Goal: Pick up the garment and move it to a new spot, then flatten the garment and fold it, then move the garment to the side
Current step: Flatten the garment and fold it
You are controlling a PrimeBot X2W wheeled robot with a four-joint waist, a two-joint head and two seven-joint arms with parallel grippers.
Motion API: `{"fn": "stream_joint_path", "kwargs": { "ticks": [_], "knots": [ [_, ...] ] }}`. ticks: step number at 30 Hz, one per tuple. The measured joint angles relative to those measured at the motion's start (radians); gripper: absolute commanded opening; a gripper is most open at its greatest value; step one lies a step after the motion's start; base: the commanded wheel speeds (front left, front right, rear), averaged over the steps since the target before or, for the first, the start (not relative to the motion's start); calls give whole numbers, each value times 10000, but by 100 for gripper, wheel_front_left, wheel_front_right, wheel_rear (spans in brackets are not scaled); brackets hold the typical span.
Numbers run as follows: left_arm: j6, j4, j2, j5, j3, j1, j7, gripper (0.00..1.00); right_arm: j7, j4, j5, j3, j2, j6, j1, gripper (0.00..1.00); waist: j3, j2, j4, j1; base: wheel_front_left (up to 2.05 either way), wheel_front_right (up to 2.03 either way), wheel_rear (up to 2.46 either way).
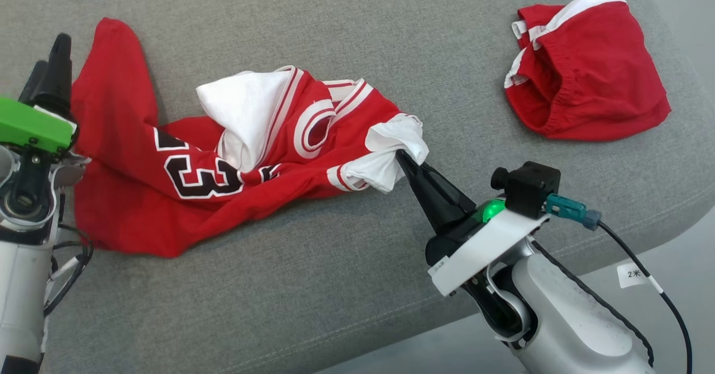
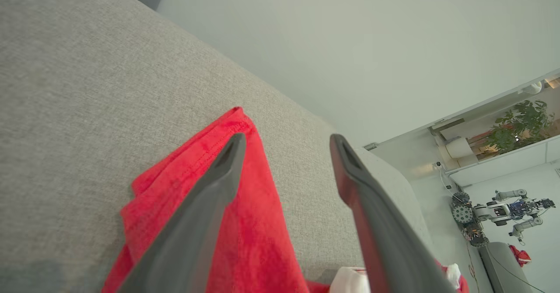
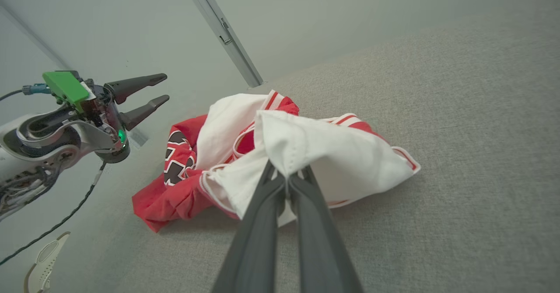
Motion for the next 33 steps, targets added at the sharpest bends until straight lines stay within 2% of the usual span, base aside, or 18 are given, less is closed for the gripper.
{"fn": "stream_joint_path", "kwargs": {
  "ticks": [5, 9, 14, 20, 29, 33],
  "knots": [
    [-144, 10, 226, -69, 242, 559, 17, 100, -86, 232, 0, -65, -56, -13, 73, 0, -305, 0, 199, 0, 0, 0, 0],
    [-253, -153, 130, -633, 573, 1473, -25, 100, -113, 320, 6, -174, -113, -67, 215, 0, -606, 0, 373, 0, 0, 0, 0],
    [-255, -548, -546, -1381, 756, 2880, -105, 100, -188, 313, 52, -357, -268, -234, 600, 0, -900, 0, 698, 0, 0, 0, 0],
    [-253, -644, -1476, -2048, 719, 4249, -109, 100, -184, 205, 52, -387, -401, -249, 726, 0, -1067, 0, 1206, 0, 0, 0, 0],
    [-441, -654, -2209, -2512, 688, 4781, -303, 100, -42, -445, 639, -403, -242, -194, 710, 0, -1178, 0, 1791, 0, 0, 0, 0],
    [-598, -681, -2719, -2621, 439, 4828, -328, 100, 199, -803, 610, -401, -424, -132, 483, 0, -1242, 0, 1965, 0, 0, 0, 0]
  ]
}}
